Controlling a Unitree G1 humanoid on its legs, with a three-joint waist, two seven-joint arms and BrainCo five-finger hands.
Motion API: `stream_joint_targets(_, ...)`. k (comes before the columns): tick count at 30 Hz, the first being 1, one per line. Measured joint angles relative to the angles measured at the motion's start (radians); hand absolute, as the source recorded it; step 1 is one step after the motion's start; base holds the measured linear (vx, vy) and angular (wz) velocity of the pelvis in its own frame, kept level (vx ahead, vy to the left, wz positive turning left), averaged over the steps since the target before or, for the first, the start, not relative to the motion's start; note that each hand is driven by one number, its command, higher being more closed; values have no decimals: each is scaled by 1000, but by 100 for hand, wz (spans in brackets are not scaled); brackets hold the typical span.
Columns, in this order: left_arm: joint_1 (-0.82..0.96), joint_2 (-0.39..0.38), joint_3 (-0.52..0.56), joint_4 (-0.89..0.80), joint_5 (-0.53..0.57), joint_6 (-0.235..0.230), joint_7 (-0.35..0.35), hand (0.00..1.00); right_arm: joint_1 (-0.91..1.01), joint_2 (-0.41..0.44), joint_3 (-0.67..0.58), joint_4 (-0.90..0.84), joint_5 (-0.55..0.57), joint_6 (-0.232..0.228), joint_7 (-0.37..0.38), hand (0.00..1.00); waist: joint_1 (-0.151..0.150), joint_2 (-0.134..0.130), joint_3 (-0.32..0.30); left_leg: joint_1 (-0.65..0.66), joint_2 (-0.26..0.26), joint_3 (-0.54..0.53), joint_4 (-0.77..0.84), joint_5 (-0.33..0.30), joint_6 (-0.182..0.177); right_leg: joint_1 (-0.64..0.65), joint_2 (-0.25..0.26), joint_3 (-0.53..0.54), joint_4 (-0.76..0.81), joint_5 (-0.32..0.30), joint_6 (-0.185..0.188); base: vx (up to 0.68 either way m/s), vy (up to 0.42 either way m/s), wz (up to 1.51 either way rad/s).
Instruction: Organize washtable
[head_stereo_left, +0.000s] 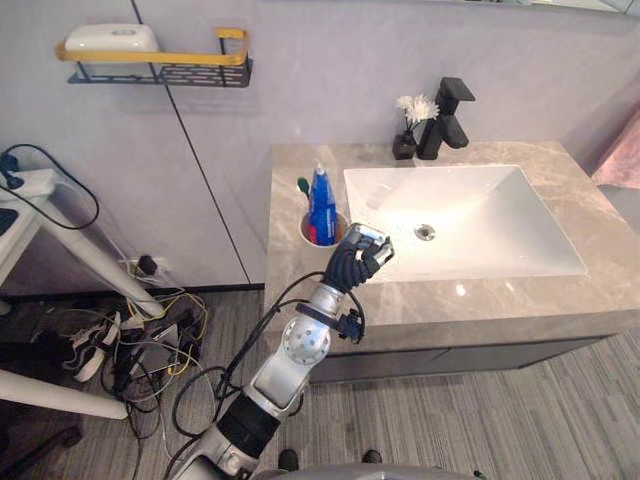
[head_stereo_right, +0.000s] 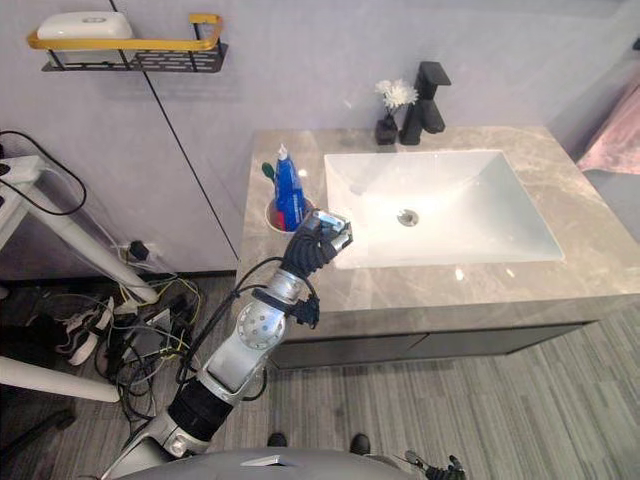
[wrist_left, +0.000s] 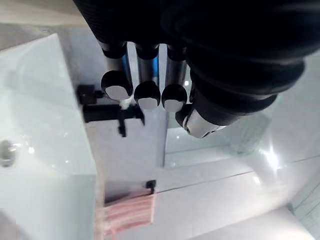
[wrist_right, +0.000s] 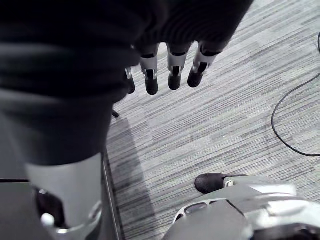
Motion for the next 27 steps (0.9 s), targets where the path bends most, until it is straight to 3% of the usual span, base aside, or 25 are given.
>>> stream_joint_targets(3,8,13,-8,38,0,23,-2,100,0,3,0,-17,0,0,-7,0,-2,-3,3,-6,-1,5,-5,2,1,-10,0,6,0,1,1,13,5,-5)
stream_joint_targets(27,112,26,-10,-6,1,22,-9,100,-19,2,33,-17,-2,-6,-8,0,0,-7,21,-8,-9,-4,-7,7,8,-9,-7,0,0,5,5,2,1,0)
